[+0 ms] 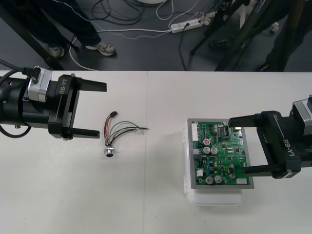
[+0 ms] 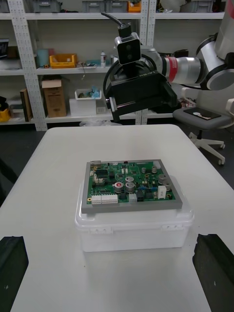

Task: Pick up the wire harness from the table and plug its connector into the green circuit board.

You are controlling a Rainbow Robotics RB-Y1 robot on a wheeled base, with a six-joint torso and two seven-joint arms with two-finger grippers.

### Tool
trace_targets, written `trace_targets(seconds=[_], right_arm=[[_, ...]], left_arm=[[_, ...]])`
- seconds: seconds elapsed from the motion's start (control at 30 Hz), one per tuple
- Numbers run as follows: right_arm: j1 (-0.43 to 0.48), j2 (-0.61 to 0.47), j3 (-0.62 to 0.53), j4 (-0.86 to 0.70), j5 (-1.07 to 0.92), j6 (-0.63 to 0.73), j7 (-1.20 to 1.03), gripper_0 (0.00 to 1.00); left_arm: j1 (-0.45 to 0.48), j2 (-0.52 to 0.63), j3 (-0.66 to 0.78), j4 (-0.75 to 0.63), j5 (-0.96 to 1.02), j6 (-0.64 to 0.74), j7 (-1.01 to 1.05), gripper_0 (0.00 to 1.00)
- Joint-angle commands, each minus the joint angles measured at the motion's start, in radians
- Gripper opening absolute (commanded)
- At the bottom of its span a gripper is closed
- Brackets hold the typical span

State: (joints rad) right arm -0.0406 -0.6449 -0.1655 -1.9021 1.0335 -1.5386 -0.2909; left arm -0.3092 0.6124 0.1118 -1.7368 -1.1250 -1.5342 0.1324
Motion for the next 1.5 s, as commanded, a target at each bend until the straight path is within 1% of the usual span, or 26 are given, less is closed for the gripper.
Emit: trace_targets(seconds=[0.03,1.5], right_arm=[[0.014,0.008,-0.032,-0.006,0.005,-0.003,0.049,1.0],[0.014,0.008,-0.032,-0.006,0.005,-0.003,0.049,1.0]], left_arm=[[0.019,-0.016,0.031,-0.033,0.013,-0.037,-0.013,1.0],[0.019,-0.016,0.031,-0.033,0.013,-0.037,-0.013,1.0]])
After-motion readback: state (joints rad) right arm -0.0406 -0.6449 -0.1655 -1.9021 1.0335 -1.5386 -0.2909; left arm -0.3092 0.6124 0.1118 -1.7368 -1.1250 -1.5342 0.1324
